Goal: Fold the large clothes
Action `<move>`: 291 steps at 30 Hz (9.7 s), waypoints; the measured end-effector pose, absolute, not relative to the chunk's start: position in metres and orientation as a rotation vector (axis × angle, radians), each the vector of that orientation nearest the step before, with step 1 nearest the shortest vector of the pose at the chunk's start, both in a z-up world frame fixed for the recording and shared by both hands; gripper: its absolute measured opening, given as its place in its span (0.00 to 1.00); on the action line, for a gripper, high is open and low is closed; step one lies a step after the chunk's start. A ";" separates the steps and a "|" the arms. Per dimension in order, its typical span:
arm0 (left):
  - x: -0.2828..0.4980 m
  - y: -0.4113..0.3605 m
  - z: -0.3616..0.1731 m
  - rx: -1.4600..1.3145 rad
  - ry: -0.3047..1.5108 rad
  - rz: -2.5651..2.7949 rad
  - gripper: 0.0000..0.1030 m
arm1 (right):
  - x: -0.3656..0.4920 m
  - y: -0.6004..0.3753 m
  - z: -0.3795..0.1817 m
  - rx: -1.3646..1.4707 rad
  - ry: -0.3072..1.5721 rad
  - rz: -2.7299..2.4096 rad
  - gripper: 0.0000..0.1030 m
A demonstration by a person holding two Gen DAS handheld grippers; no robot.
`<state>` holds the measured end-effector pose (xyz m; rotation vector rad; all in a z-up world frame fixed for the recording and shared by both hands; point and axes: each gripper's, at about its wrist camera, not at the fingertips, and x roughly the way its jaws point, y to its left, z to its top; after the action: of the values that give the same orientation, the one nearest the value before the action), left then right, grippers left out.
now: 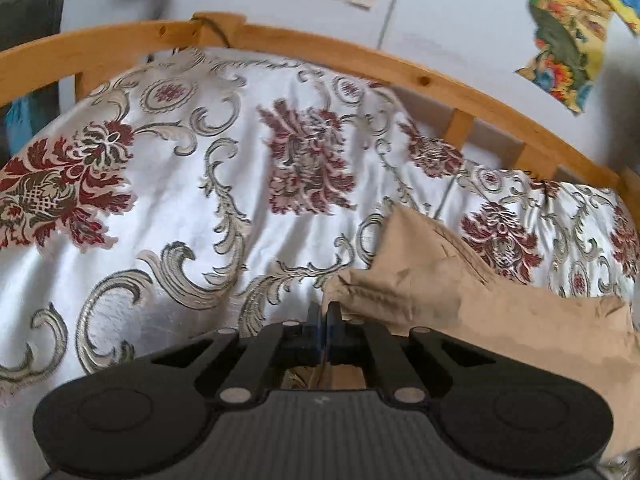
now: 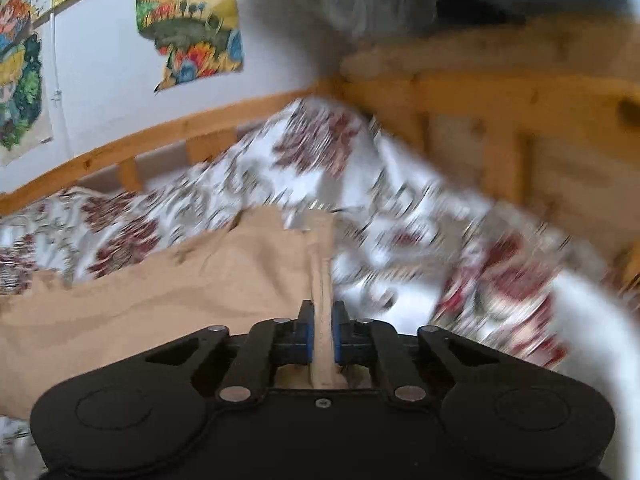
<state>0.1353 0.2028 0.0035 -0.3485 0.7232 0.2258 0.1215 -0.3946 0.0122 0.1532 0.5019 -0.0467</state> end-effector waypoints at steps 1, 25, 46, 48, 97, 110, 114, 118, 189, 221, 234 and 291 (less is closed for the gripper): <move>0.141 0.202 0.003 -0.329 0.757 0.225 0.01 | 0.120 -0.400 0.016 0.203 0.500 -0.039 0.07; 0.098 0.223 -0.010 -0.387 0.843 0.114 0.06 | 0.108 -0.393 0.021 0.214 0.568 -0.018 0.07; 0.132 0.102 0.021 -0.038 0.582 -0.015 0.96 | 0.129 -0.289 0.015 -0.172 0.474 0.166 0.95; 0.155 0.070 0.008 0.019 0.583 -0.052 0.95 | 0.140 -0.263 0.008 -0.225 0.448 0.236 0.98; 0.084 0.139 -0.037 -0.392 0.749 0.056 1.00 | 0.135 -0.231 -0.025 -0.127 0.438 0.147 0.99; 0.097 0.191 -0.078 -0.779 0.737 0.123 1.00 | 0.135 -0.182 -0.064 -0.313 0.492 0.325 0.99; 0.107 0.183 -0.076 -0.726 0.744 0.184 0.75 | 0.133 -0.182 -0.068 -0.312 0.483 0.322 0.99; 0.109 0.165 -0.059 -0.602 0.717 0.152 0.39 | 0.132 -0.183 -0.068 -0.309 0.482 0.322 0.99; 0.069 -0.092 0.025 0.410 0.619 -0.770 0.86 | 0.198 -0.389 -0.053 0.583 0.857 0.366 0.41; 0.210 -0.054 -0.056 -0.328 1.057 -0.497 1.00 | 0.173 -0.362 -0.006 0.224 0.704 0.137 0.08; 0.193 -0.039 -0.043 -0.423 1.026 -0.467 0.98 | 0.179 -0.378 -0.020 0.129 0.663 0.112 0.49; 0.132 -0.028 -0.073 -0.403 0.924 -0.373 1.00 | 0.152 -0.330 -0.042 -0.221 0.728 0.044 0.99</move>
<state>0.1325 -0.0283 -0.0730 -0.4025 0.9236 -0.3730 0.1524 -0.3299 -0.0418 -0.2205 0.7283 0.0440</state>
